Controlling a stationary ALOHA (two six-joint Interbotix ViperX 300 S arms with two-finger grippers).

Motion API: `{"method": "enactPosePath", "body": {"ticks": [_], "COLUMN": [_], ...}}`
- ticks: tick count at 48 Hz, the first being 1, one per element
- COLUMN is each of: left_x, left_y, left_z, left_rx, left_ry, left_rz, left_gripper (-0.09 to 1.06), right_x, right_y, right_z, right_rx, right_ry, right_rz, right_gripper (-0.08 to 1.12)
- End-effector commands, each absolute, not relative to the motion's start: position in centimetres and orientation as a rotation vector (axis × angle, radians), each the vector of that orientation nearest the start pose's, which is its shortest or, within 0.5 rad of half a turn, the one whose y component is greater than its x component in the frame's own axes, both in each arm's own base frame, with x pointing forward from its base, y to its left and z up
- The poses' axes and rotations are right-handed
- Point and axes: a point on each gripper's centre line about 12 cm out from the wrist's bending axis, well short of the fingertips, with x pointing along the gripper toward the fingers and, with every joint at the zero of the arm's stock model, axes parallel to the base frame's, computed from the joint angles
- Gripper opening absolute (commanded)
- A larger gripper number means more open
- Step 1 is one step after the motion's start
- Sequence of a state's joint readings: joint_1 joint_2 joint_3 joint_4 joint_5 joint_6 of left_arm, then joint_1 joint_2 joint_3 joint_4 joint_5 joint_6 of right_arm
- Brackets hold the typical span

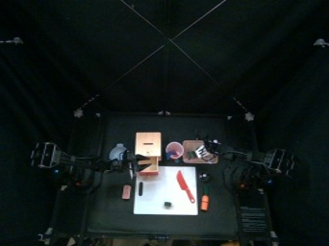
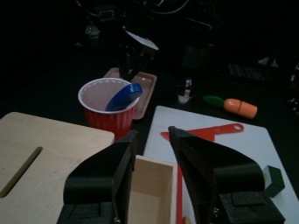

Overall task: Place sushi on board then cut the sushi with the knife then place the pieces on the plate
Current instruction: Place the 4 sushi pieces on the plate

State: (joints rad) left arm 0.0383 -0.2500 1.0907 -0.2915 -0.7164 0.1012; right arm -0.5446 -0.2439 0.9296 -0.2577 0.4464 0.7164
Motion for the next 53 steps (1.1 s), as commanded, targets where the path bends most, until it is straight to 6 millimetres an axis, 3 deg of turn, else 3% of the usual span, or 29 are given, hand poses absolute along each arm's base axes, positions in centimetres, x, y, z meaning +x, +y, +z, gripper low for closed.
{"method": "enactPosePath", "body": {"ticks": [1, 9, 18, 24, 29, 34, 43, 53], "left_x": [30.0, 30.0, 30.0, 30.2, 30.3, 30.4, 30.7, 30.6], "left_y": [3.5, 3.4, 3.4, 3.4, 3.5, 3.7, 4.2, 4.2], "left_z": [19.8, 19.8, 19.8, 20.0, 20.3, 20.5, 20.8, 20.7], "left_rx": [-0.107, -0.107, -0.107, -0.109, -0.109, -0.110, -0.111, -0.114], "left_ry": [0.106, 0.107, 0.107, 0.101, 0.092, 0.085, 0.074, 0.076], "left_rz": [0.239, 0.237, 0.236, 0.235, 0.239, 0.245, 0.261, 0.262], "left_gripper": [0.76, 0.76, 0.76, 0.76, 0.76, 0.76, 0.76, 0.76], "right_x": [22.8, 22.8, 22.2, 23.8, 25.9, 28.4, 34.3, 39.4], "right_y": [-15.0, -14.9, -13.3, -8.5, -2.1, 3.0, 8.6, 11.5], "right_z": [14.2, 14.5, 17.3, 19.2, 19.5, 19.5, 19.5, 18.6], "right_rx": [0.666, 0.674, 0.659, 0.568, 0.366, 0.304, 0.191, 0.100], "right_ry": [0.933, 0.933, 0.906, 0.895, 0.946, 0.994, 1.017, 1.017], "right_rz": [-0.840, -0.845, -0.819, -0.628, -0.365, -0.214, -0.078, -0.015], "right_gripper": [0.81, 0.82, 0.82, 0.81, 0.82, 0.81, 0.82, 0.82]}}
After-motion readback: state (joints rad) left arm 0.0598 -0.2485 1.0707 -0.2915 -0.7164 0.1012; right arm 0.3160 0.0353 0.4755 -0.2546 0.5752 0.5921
